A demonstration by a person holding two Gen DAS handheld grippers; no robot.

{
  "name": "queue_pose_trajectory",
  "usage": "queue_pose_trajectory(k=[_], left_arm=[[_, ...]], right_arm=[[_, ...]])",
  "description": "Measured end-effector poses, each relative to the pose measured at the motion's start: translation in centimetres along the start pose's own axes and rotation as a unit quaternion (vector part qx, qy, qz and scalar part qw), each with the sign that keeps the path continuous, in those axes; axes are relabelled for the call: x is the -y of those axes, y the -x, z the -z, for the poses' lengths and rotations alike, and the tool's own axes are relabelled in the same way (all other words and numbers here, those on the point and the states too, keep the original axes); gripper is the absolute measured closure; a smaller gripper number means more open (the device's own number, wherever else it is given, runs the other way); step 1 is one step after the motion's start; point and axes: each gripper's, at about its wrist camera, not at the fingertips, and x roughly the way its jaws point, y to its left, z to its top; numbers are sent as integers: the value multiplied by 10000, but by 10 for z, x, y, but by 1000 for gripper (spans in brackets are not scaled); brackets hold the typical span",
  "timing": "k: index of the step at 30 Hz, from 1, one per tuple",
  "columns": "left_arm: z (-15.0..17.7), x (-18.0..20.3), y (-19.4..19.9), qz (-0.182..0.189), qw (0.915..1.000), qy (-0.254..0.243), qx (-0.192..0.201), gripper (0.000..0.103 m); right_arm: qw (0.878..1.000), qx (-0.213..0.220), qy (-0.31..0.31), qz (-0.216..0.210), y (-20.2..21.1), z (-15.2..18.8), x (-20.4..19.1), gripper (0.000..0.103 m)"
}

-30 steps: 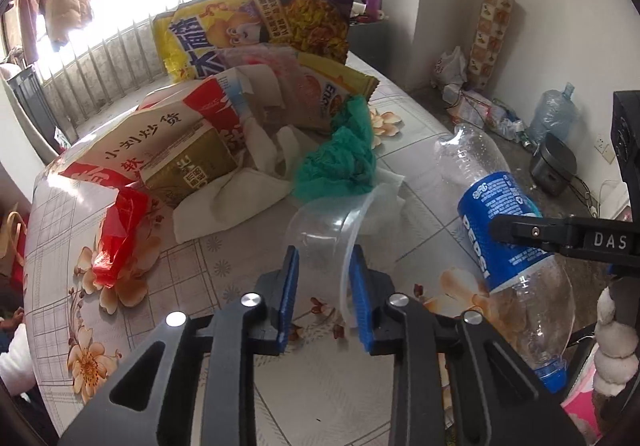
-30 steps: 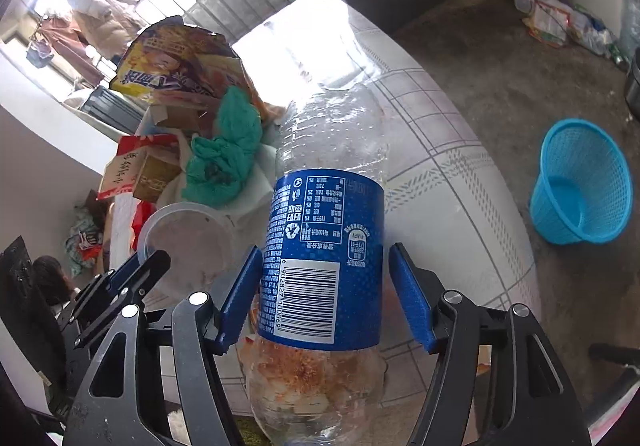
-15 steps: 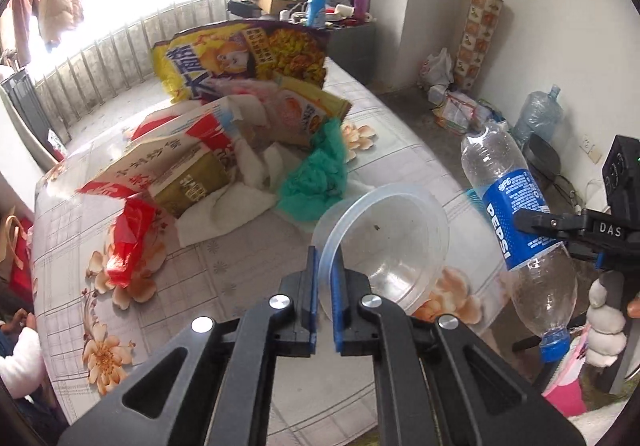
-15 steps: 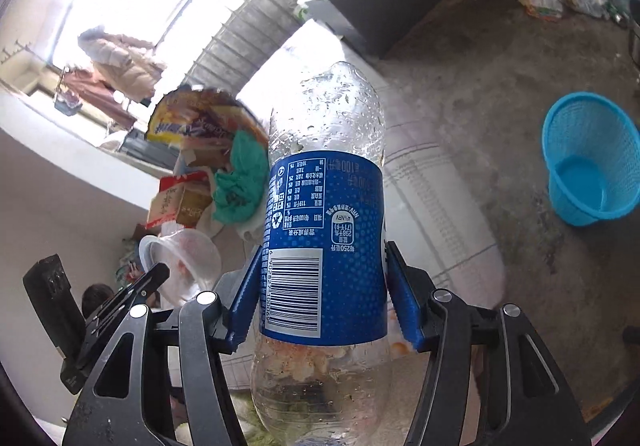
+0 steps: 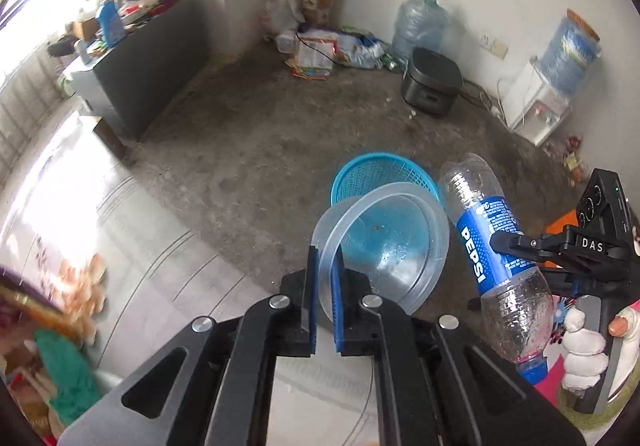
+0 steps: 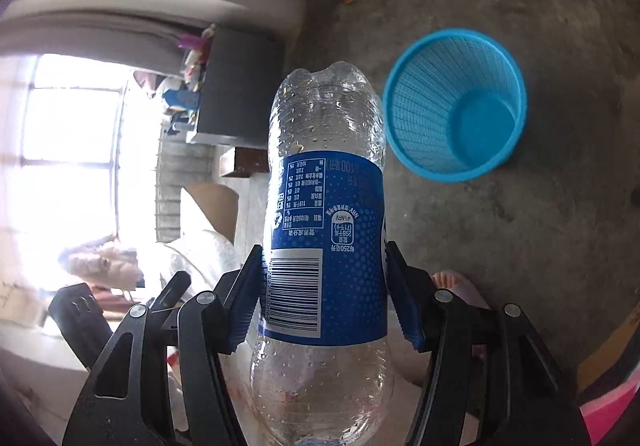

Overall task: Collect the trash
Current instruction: 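Carry bottle and bowl to the blue wastebasket and open both grippers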

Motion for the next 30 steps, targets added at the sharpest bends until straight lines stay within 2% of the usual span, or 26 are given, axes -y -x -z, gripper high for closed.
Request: queue_pose_trajectory(k=[2, 4, 6, 7, 8, 9, 11, 13, 16, 22, 27, 30], left_arm=[[-21, 11, -38, 48, 9995, -132, -290, 97], [-42, 23, -72, 47, 9987, -301, -421, 97], [-63, 39, -105, 22, 9970, -547, -553, 94], [-72, 44, -119, 29, 9969, -536, -576, 81], [-77, 44, -128, 59, 9975, -421, -571, 64], [-82, 42, -134, 54, 9982, -256, -534, 59], [-85, 38, -133, 172, 9989, 19, -427, 58], [-84, 34, -123, 286, 9991, 57, -315, 55], [-78, 25, -98, 259, 9997, -7, 47, 50], [-57, 6, -36, 371, 9972, 76, 641, 48], [-24, -9, 21, 460, 9921, 152, 1154, 44], [5, -20, 60, 507, 9868, 100, 1537, 38]], right_arm=[[9986, -83, -521, -19, -13, -17, 20, 47], [9961, -170, -861, -87, -31, -37, 35, 45], [9925, -276, -1178, 156, -45, -61, 53, 42], [9912, -284, -1274, 221, -51, -73, 61, 36], [9898, -249, -1378, 280, -56, -82, 69, 32], [9873, -162, -1524, 413, -59, -89, 78, 32], [9834, 17, -1760, 441, -60, -96, 89, 32], [9822, 104, -1822, 447, -60, -97, 93, 32], [9838, 168, -1710, 517, -58, -90, 92, 32], [9884, 248, -1334, 689, -46, -63, 83, 32], [9919, 406, -603, 1046, -30, -42, 64, 32], [9887, 573, 132, 1382, -18, -24, 33, 32]])
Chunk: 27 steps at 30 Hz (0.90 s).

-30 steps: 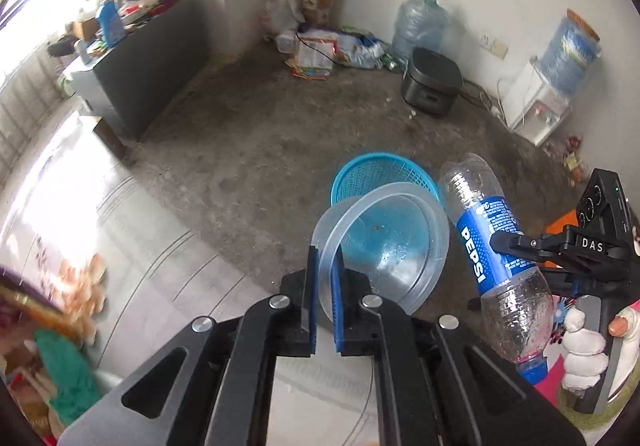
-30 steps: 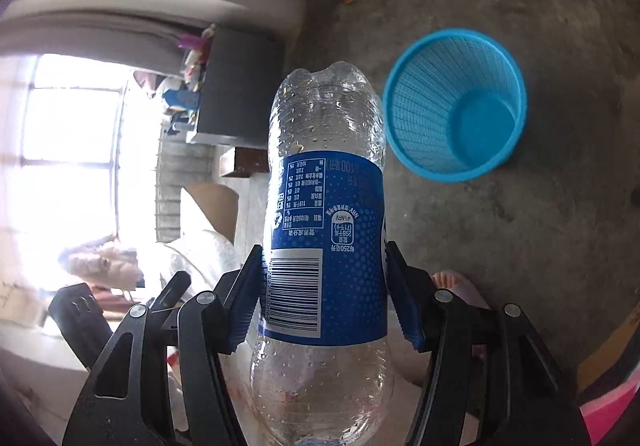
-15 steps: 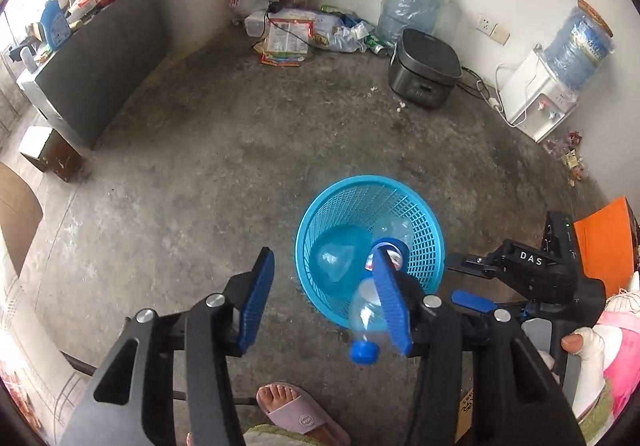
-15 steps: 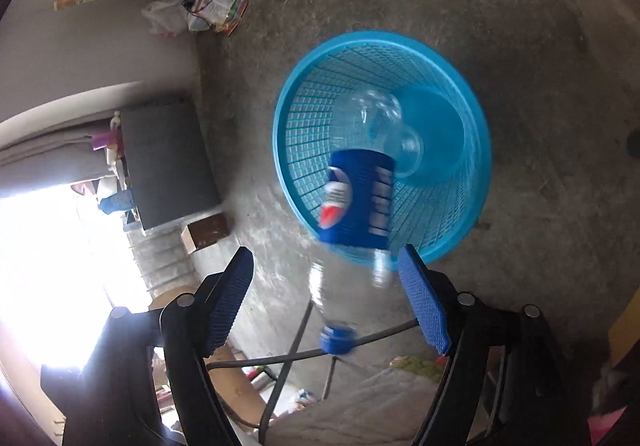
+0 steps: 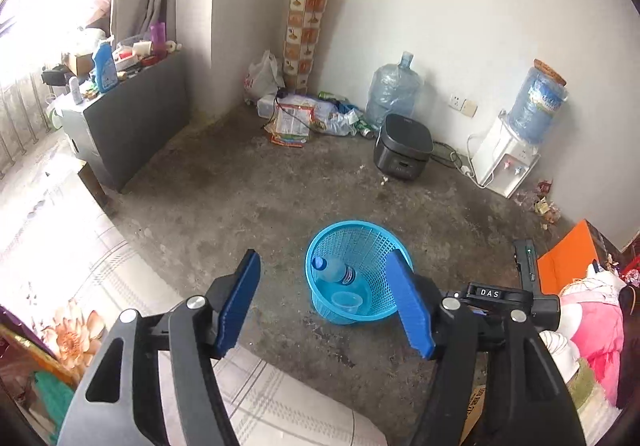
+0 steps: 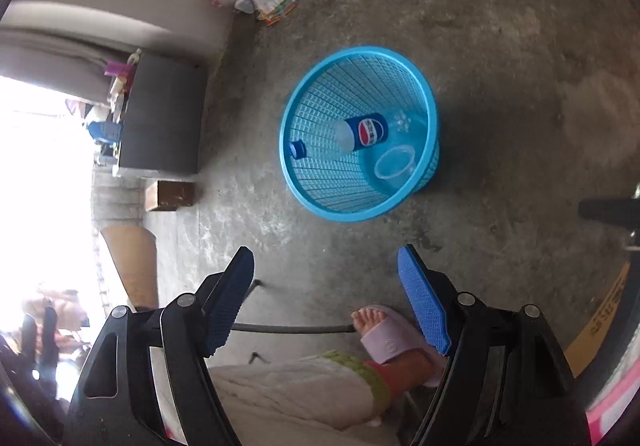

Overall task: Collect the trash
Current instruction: 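Carry bottle and bowl to the blue wastebasket and open both grippers, then return to the table and grasp the green plastic bag with the right gripper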

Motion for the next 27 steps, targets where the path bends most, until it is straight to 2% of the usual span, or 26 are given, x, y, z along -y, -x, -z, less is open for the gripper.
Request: queue_pose_trajectory(k=[3, 6, 10, 15, 19, 22, 27], left_arm=[[23, -2, 47, -193, 9991, -227, 311, 34], [54, -12, 91, -487, 9972, -158, 550, 27], [100, -37, 137, -1162, 9910, 292, 592, 25], [154, -71, 180, -1888, 9752, 952, 659, 25], [181, -90, 201, -2394, 9610, 1153, 766, 25], [190, -100, 208, -2597, 9552, 1177, 789, 25], [195, -115, 201, -2591, 9567, 1064, 798, 28]], right_arm=[[9951, 328, 910, 205, 22, 20, -33, 32], [9833, 522, 1726, 249, 31, 42, -67, 30], [9667, 358, 2532, -30, 30, 69, -113, 30], [9430, 62, 3290, -498, 22, 104, -173, 30], [9219, -172, 3767, -891, 13, 133, -217, 31], [9103, -405, 3938, -1210, 3, 151, -242, 32], [8985, -879, 3990, -1603, -10, 180, -273, 38]])
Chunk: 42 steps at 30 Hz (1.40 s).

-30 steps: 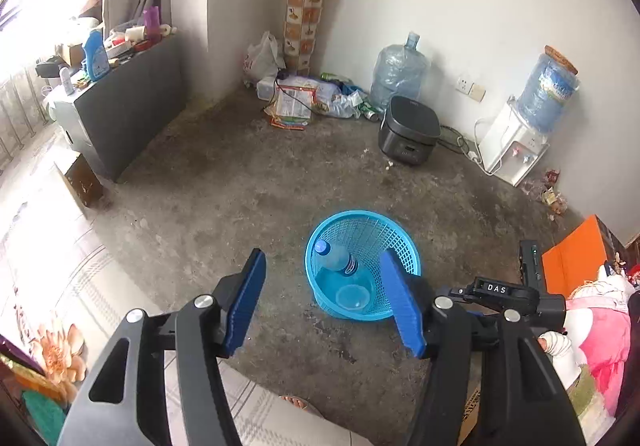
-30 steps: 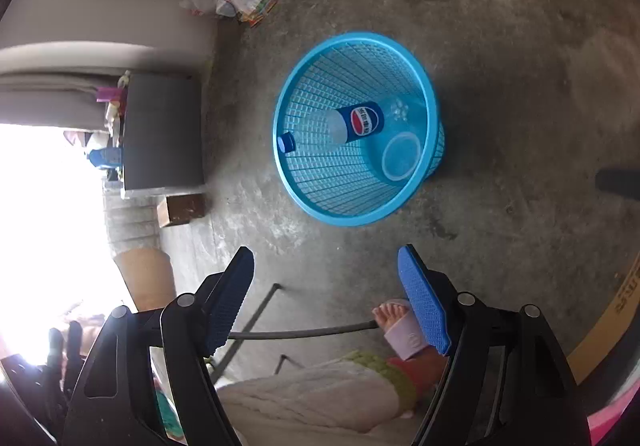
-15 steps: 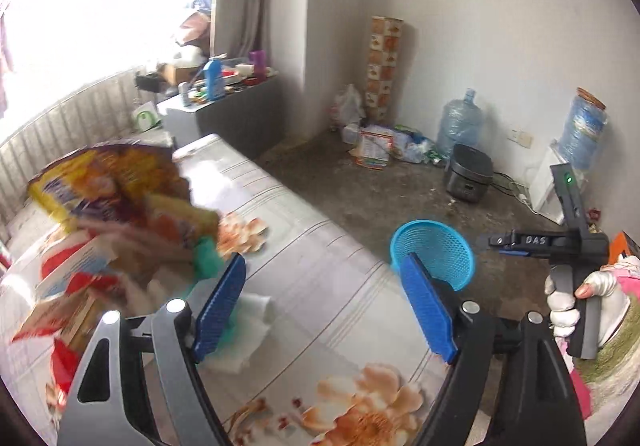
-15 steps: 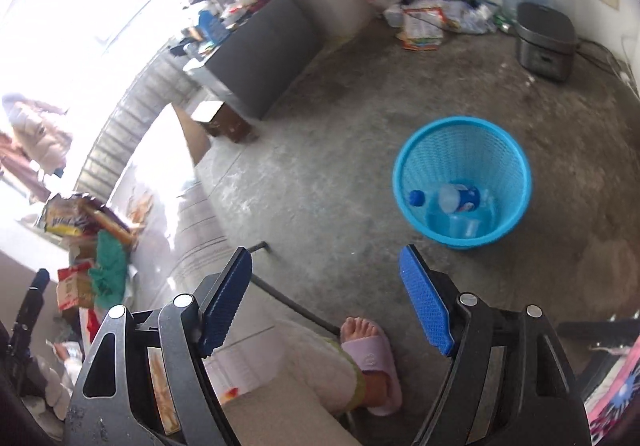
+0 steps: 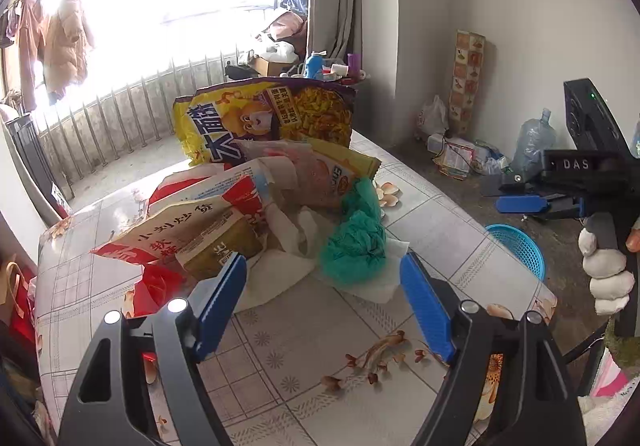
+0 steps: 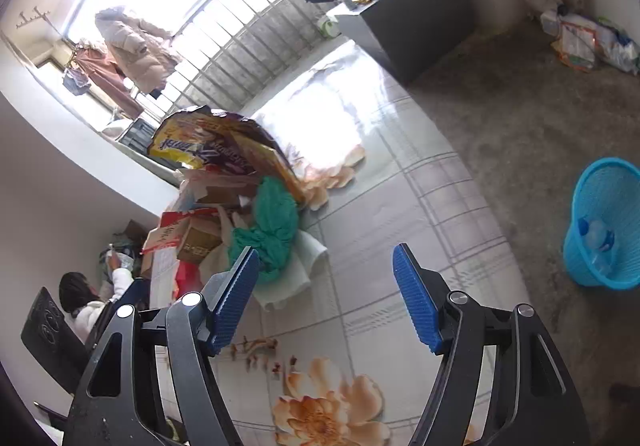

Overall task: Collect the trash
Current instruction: 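Return to the table and grasp the green plastic bag with the right gripper, then grasp the white tissue with the left gripper while the right gripper holds the bag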

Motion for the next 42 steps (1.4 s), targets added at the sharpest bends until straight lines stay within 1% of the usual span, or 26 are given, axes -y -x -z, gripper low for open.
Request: queue_pose_trajectory(k=[2, 3, 5, 6, 7, 8, 9, 11, 12, 14, 15, 17, 18, 20, 24, 25, 27, 28, 33, 34, 38, 42], left_arm=[[2, -2, -9, 57, 9999, -74, -45, 33], [3, -2, -14, 134, 9998, -75, -88, 35], [5, -4, -26, 310, 9993, -16, -210, 43], [7, -6, -31, 395, 9989, 15, -262, 45], [7, -6, -36, 475, 9983, 41, -327, 51], [8, -8, -41, 542, 9977, 66, -394, 55], [9, -9, -47, 606, 9970, 95, -464, 58], [10, -11, -55, 737, 9954, 161, -585, 67], [11, -12, -59, 791, 9947, 181, -632, 68], [12, -12, -66, 866, 9934, 186, -728, 75], [13, -11, -68, 900, 9929, 180, -762, 76], [15, -11, -73, 939, 9920, 170, -827, 80], [16, -10, -75, 951, 9916, 160, -857, 81], [18, -9, -76, 953, 9913, 141, -900, 82], [23, -9, -74, 981, 9904, 151, -960, 83], [24, -8, -73, 990, 9902, 155, -969, 83], [26, -7, -71, 1002, 9901, 172, -971, 83], [27, -7, -69, 1010, 9900, 186, -970, 84], [26, -1, -67, 1022, 9903, 171, -924, 84], [24, -1, -64, 1022, 9905, 158, -901, 84], [20, 5, -61, 1060, 9909, 69, -826, 84], [12, 10, -66, 1102, 9908, -31, -788, 84]], right_arm=[[9998, -117, -26, -140, -12, -3, -6, 40], [9997, -161, -26, -178, -18, -1, -16, 41], [9995, -247, -27, -214, -32, -5, -24, 41], [9993, -302, -23, -202, -38, -6, -34, 41], [9991, -362, -15, -227, -44, -8, -37, 41], [9988, -410, -1, -256, -51, -10, -40, 41], [9986, -449, 19, -264, -57, -12, -42, 41], [9982, -538, 64, -269, -70, -15, -45, 41], [9979, -583, 95, -278, -76, -17, -46, 41], [9971, -698, 151, -262, -87, -17, -47, 41], [9967, -752, 184, -259, -92, -17, -47, 41], [9952, -921, 249, -208, -102, -16, -47, 52], [9943, -996, 254, -269, -106, -14, -46, 53], [9934, -1052, 223, -401, -105, -14, -45, 68], [9926, -1120, 251, -405, -95, -13, -40, 74], [9925, -1123, 227, -426, -93, -12, -38, 84], [9922, -1143, 111, -485, -86, -10, -32, 85], [9924, -1133, 43, -483, -82, -9, -28, 89], [9924, -1129, -108, -477, -60, 4, -16, 92], [9925, -1129, -140, -458, -55, 8, -14, 96], [9937, -982, -364, -394, -32, 17, 1, 96], [9946, -725, -675, -300, -10, 19, 19, 96]])
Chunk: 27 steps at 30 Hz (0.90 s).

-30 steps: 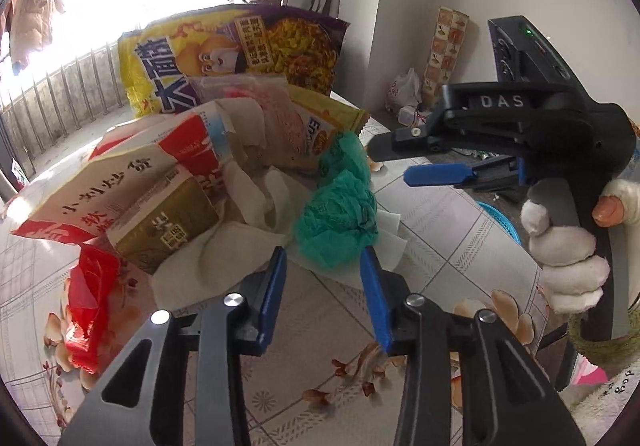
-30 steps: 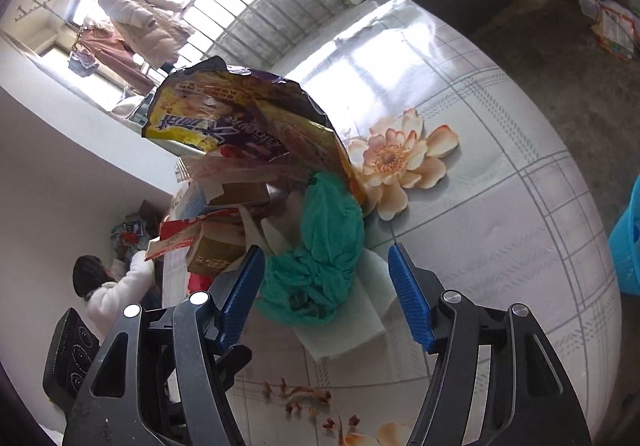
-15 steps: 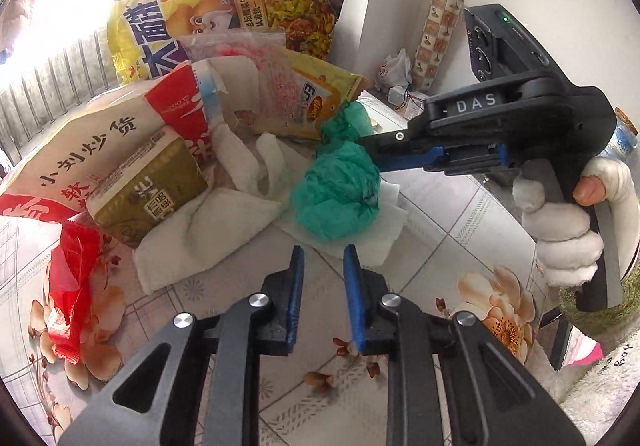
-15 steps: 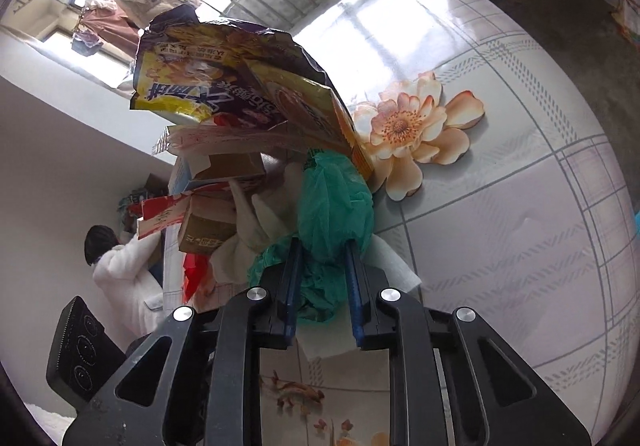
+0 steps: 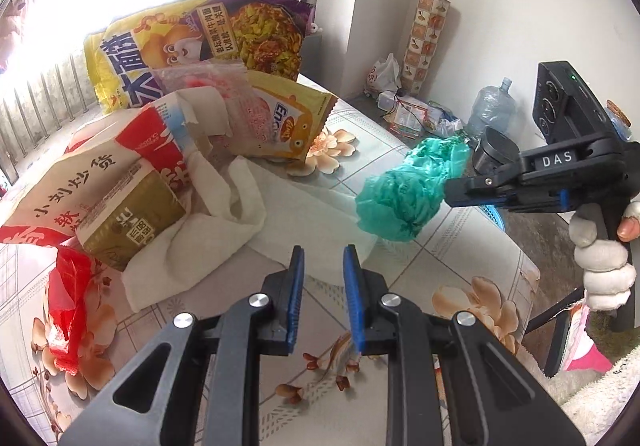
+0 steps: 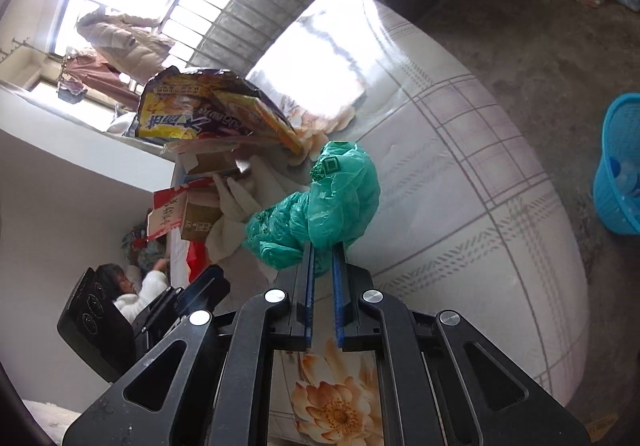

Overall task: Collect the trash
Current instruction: 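Grasp the white tissue with the left gripper while the right gripper holds the bag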

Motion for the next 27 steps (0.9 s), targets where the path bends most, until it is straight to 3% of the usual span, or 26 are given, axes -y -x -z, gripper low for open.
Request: queue_pose_trajectory(k=[4, 6, 9, 13, 15, 18, 23, 27], left_arm=[[-5, 10, -9, 270, 9993, -229, -98, 81], [-7, 16, -19, 281, 9987, -383, -184, 69], [-6, 29, -31, 167, 9973, -646, -320, 65], [-3, 38, -55, -434, 9919, -959, -706, 65], [-4, 32, -58, -417, 9938, -742, -711, 74], [-7, 19, -59, -365, 9959, -403, -725, 101], [-8, 9, -43, -36, 9979, 47, -651, 102], [-13, 11, -11, 453, 9975, 244, -481, 102]], right_arm=[[9997, 111, -141, 144, 8, -3, 11, 96], [9994, 152, -74, 307, 10, -5, 12, 96], [9992, 137, -15, 377, 11, -7, 13, 96], [9991, 118, 32, 394, 8, -6, 13, 96], [9993, 117, 10, 350, 11, -4, 17, 96], [9994, 133, 0, 305, 17, -1, 23, 96], [9999, 84, -23, 104, 21, 4, 25, 96], [9988, -211, 124, -423, 27, 15, 25, 96]])
